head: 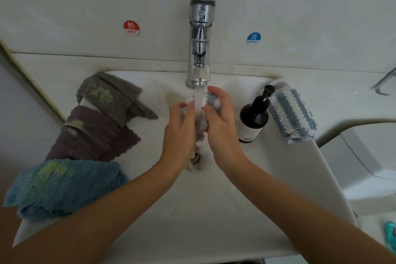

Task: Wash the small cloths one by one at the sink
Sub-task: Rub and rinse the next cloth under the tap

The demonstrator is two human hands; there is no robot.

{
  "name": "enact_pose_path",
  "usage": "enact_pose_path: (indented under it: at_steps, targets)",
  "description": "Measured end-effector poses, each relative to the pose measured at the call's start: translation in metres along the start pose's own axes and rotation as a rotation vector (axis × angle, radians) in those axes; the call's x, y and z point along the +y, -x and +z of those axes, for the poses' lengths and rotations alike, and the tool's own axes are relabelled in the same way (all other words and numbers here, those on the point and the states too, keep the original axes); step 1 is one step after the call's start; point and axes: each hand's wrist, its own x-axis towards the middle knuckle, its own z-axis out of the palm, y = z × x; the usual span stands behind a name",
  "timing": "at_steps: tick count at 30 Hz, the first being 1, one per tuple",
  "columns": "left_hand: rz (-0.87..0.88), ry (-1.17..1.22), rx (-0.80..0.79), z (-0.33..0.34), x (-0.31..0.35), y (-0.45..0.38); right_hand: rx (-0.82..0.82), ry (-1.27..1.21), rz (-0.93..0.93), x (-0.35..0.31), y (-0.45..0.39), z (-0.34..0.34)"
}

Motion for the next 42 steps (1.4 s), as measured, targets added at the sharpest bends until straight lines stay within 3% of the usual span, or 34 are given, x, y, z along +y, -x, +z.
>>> enact_pose_path:
  at_steps: [4,7,11,17,21,27,36,42]
  targets:
    - [0.011,-0.031,0.072,-0.001,-0.003,-0.002,-0.054,0.207,-0.048,0.011,0.000,0.004]
    - [0.042,-0.017,0.085,0.000,-0.005,-0.003,-0.002,0.267,-0.066,0.016,0.000,0.007]
    - [0.164,-0.040,0.106,0.000,-0.003,-0.003,0.042,0.200,-0.029,0.009,-0.003,0.004]
    - [0.193,-0.012,0.111,0.003,0.002,-0.003,0.109,0.203,0.152,0.001,-0.011,0.008]
    - [0.284,-0.023,0.081,0.002,0.003,-0.003,0.138,0.229,0.054,0.000,-0.007,0.004]
    - [0.257,0.068,0.092,0.007,0.007,0.003,0.231,-0.027,0.101,0.000,-0.008,0.001]
    - [0.053,0.107,0.040,-0.001,0.006,-0.004,0.083,-0.169,0.078,-0.003,-0.004,-0.006]
    - [0.194,0.048,0.103,-0.001,0.004,-0.003,-0.011,0.051,0.131,0.001,-0.001,-0.003]
